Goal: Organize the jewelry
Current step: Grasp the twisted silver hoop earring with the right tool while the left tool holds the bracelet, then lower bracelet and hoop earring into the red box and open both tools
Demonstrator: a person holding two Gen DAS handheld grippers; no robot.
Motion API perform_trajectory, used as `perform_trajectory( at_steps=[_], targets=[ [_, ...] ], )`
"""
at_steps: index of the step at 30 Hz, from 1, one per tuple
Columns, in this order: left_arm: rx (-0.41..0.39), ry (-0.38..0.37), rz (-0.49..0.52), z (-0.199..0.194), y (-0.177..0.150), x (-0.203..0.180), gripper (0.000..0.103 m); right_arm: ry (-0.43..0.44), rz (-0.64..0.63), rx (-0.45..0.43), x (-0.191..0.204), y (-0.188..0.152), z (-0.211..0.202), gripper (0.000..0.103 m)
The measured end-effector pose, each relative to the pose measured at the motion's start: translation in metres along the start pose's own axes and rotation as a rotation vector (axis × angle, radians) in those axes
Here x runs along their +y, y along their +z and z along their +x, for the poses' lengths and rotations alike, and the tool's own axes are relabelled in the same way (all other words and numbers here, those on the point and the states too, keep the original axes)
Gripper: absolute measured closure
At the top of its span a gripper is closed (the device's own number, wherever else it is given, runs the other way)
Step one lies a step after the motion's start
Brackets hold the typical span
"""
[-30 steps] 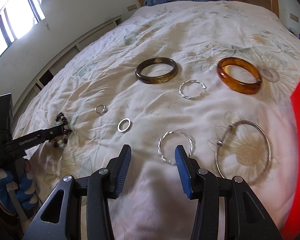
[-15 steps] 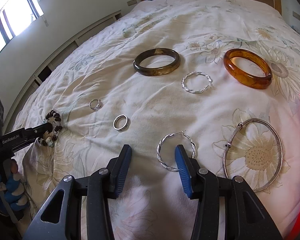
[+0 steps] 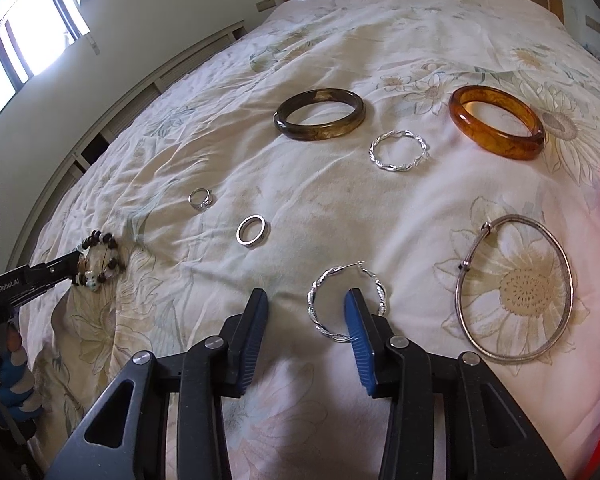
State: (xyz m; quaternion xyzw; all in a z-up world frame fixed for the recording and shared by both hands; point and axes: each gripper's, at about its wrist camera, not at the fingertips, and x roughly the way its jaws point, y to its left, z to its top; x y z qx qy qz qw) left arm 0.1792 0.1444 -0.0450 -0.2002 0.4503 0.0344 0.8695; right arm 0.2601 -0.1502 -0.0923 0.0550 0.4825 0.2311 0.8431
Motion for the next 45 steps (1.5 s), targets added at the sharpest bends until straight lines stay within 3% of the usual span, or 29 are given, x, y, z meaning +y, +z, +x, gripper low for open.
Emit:
perform_trajectory(
  at_steps=[5,11,20,30,38,45],
  targets=[
    [-0.006,-0.001,0.011,-0.009,-0.002,-0.002,0.092,0.004,0.003,0.022,-0.002,0.0,0.002,0.083],
    [-0.02,-0.008,0.03,-0.024,-0.003,-0.013,0.093,-0.018,-0.026,0.063,0.003,0.002,0.004,0.097],
    [-0.047,-0.023,0.06,-0.056,-0.008,-0.028,0.093,0.047,0.002,0.045,0.021,-0.015,-0.021,0.098],
    [-0.078,-0.042,0.122,-0.096,-0.024,-0.061,0.093,0.09,0.032,-0.056,0.038,-0.044,-0.1,0.098],
    [-0.058,-0.123,0.197,-0.109,-0.043,-0.12,0.093,0.04,0.08,-0.163,0.003,-0.063,-0.179,0.098],
    [-0.007,-0.252,0.324,-0.09,-0.056,-0.217,0.093,-0.052,0.144,-0.231,-0.06,-0.078,-0.233,0.098]
  ],
)
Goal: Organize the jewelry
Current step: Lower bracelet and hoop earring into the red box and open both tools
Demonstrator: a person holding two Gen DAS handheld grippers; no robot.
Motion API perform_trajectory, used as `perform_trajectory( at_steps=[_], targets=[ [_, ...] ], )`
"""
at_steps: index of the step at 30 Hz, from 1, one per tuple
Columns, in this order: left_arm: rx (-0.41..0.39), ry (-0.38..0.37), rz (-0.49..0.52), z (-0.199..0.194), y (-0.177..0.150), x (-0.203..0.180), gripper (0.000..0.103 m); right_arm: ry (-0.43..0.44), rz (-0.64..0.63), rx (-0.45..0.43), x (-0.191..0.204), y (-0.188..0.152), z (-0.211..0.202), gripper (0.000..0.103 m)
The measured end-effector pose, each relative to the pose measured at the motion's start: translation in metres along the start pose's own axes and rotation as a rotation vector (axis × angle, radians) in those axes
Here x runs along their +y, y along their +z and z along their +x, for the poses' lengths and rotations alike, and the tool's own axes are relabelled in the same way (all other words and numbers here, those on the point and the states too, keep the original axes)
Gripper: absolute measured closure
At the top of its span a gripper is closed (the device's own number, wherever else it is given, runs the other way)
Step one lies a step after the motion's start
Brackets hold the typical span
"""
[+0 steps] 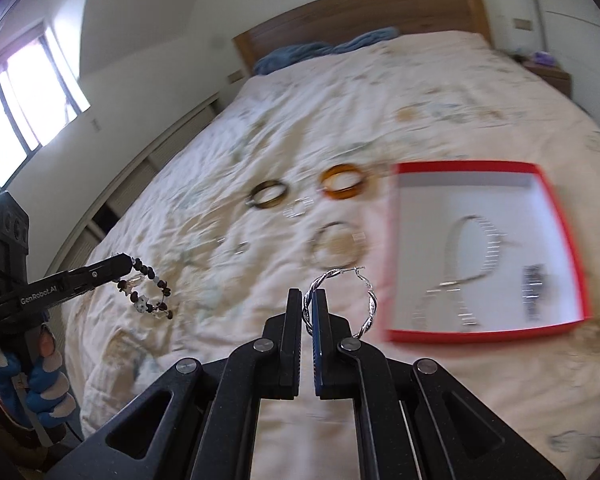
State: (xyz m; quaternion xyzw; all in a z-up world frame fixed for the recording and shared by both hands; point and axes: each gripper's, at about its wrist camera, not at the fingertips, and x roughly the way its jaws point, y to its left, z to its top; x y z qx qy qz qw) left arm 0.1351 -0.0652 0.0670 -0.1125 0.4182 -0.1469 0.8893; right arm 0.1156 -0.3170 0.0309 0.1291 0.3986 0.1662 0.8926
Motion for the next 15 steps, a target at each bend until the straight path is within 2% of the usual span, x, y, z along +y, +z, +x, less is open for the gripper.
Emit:
perform_trajectory(
  at_steps=[3,7,15],
  targets=[
    [0.026,-0.068,0.058,0.031,0.014,-0.045,0.093,-0.046,0.02,-0.021,-0.034,0.007,-0.013,0.098],
    [0.062,-0.121,0.124,0.078,0.029,-0.096,0.093,-0.1,0.055,-0.036,-0.08,0.021,-0.016,0.098],
    [0.137,-0.164,0.19,0.188,0.051,-0.164,0.093,-0.149,0.076,0.002,-0.149,0.054,0.029,0.098]
  ],
)
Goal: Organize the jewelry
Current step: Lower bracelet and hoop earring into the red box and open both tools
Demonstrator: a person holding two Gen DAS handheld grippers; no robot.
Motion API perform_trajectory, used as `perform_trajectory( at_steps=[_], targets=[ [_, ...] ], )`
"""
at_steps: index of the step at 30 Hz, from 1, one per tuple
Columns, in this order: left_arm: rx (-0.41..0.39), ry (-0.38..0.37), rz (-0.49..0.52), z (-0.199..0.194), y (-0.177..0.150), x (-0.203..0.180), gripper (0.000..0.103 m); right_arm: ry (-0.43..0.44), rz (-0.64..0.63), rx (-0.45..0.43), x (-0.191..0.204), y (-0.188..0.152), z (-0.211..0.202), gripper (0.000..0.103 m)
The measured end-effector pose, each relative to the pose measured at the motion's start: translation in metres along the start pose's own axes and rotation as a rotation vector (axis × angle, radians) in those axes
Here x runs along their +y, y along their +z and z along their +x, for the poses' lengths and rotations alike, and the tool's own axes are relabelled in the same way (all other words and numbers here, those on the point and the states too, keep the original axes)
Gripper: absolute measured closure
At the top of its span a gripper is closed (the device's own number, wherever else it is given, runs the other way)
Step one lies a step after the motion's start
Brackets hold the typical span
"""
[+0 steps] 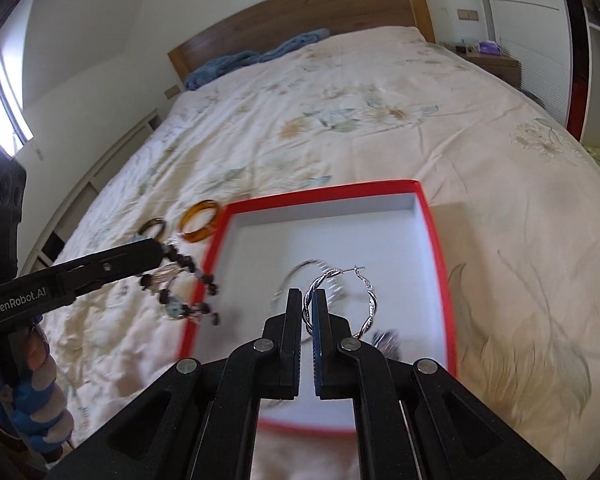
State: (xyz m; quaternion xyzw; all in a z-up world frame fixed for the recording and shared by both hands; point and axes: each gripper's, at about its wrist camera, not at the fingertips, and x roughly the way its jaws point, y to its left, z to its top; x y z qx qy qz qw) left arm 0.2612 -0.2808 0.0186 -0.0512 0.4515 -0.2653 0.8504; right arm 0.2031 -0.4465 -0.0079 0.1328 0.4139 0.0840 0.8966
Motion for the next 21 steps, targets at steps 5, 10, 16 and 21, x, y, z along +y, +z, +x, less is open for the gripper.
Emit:
perform_trajectory(
  at_steps=[5,10,16,21],
  targets=[
    [0.035,0.023,0.008,0.051,0.013,-0.003,0.093,-0.018,0.006,0.036,-0.021,0.011,0.036,0.098],
    [0.112,0.066,0.0,0.088,0.001,0.011,0.093,-0.043,-0.01,0.093,-0.028,0.006,0.06,0.098],
    [0.142,0.081,0.012,0.098,-0.009,0.011,0.093,-0.07,-0.04,0.125,-0.026,-0.003,0.067,0.098],
    [0.154,0.085,0.014,0.098,-0.009,0.012,0.092,-0.095,-0.052,0.14,-0.025,-0.006,0.064,0.095]
  ],
)
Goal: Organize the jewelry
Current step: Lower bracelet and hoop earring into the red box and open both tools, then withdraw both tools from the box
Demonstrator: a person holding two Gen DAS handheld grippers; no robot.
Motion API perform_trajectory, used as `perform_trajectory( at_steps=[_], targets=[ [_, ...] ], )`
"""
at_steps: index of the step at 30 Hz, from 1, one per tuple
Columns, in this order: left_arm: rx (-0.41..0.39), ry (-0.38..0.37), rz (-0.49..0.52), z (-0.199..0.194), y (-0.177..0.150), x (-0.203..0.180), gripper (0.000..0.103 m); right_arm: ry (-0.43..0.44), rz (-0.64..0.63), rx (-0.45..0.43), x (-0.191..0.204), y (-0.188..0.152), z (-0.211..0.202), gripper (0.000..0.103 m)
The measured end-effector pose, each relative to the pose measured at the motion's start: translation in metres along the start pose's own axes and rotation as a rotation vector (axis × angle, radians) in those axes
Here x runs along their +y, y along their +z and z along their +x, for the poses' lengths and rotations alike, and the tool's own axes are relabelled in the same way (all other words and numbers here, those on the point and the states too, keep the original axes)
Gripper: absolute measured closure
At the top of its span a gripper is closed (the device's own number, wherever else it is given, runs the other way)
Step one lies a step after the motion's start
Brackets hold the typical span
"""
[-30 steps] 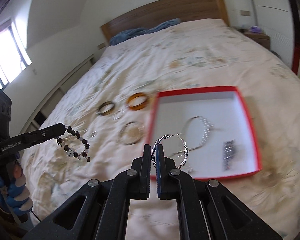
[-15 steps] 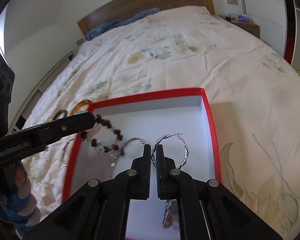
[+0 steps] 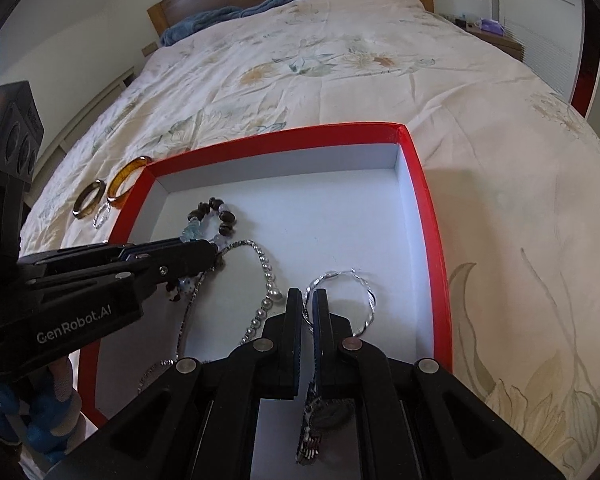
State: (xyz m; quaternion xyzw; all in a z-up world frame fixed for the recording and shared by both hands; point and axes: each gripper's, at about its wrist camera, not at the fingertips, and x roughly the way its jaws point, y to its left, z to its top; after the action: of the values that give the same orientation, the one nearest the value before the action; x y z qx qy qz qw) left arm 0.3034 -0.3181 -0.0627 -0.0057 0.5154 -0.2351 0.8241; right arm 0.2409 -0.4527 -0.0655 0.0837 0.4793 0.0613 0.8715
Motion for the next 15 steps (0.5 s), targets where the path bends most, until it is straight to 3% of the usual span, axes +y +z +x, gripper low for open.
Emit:
perform_trajectory(
  at_steps=[3,6,9,15],
  targets=[
    [0.02,-0.002,0.0,-0.002,0.0,-0.001,0.091,-0.009,0.002,0.007,0.0,-0.004,-0.006,0.091],
    [0.034,-0.022,0.014,-0.008,-0.004,-0.005,0.078,-0.016,0.003,0.001,0.0,-0.008,-0.018,0.086],
    [0.037,-0.019,0.027,-0.014,-0.009,-0.011,0.057,-0.025,0.015,-0.016,0.0,-0.014,-0.035,0.081],
    [0.054,-0.022,-0.009,-0.026,-0.024,-0.007,0.055,-0.04,0.038,-0.047,0.002,-0.032,-0.076,0.076]
  ],
)
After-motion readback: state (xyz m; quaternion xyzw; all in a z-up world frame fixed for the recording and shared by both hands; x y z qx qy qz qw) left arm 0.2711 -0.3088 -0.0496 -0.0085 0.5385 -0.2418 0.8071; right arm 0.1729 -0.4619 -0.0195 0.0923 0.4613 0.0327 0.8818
